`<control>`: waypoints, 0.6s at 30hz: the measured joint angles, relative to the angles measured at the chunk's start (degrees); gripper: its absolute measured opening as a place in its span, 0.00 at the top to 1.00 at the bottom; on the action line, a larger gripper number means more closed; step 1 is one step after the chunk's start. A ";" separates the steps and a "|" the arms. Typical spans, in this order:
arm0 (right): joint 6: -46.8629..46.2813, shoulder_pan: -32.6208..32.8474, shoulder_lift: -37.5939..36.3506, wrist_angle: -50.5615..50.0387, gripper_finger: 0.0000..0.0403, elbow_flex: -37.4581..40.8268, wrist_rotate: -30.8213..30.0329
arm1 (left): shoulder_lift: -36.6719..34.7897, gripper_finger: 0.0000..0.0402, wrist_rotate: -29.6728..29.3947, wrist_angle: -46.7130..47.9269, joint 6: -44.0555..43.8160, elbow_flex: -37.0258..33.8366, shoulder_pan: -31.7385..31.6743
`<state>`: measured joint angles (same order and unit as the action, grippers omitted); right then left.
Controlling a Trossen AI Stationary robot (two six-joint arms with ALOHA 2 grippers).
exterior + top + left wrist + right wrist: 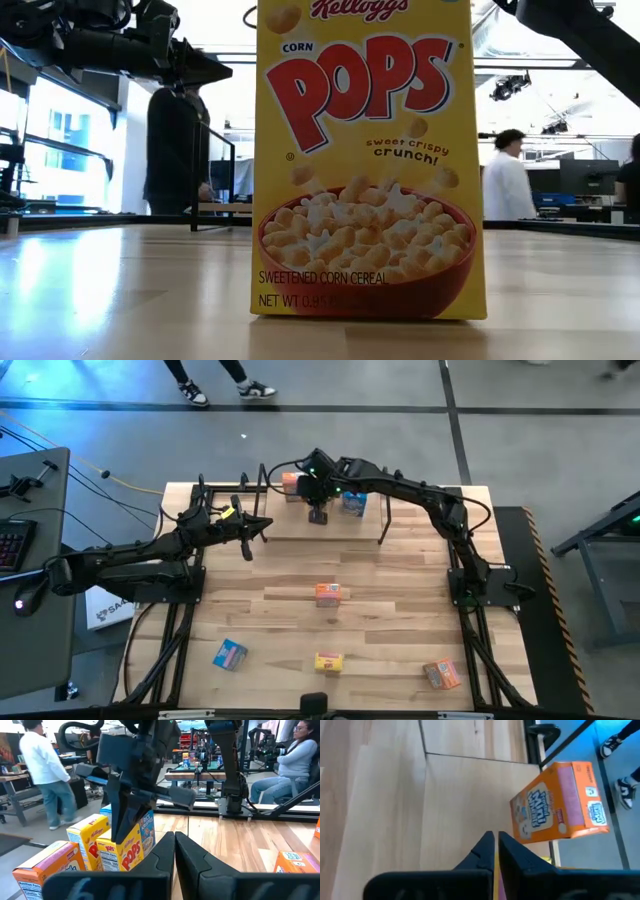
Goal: Stack cereal on shelf
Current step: Put the top cereal box on the shelf aligned with the other yellow cereal box
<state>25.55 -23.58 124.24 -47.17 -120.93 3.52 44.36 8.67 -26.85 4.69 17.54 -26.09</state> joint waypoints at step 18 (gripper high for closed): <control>1.29 0.02 0.63 -1.79 1.00 -0.39 -2.14 | 0.00 0.99 0.00 0.02 0.00 0.00 -0.02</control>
<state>26.85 -23.56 124.87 -48.96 -121.33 1.37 44.36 8.67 -26.83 4.69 17.54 -26.11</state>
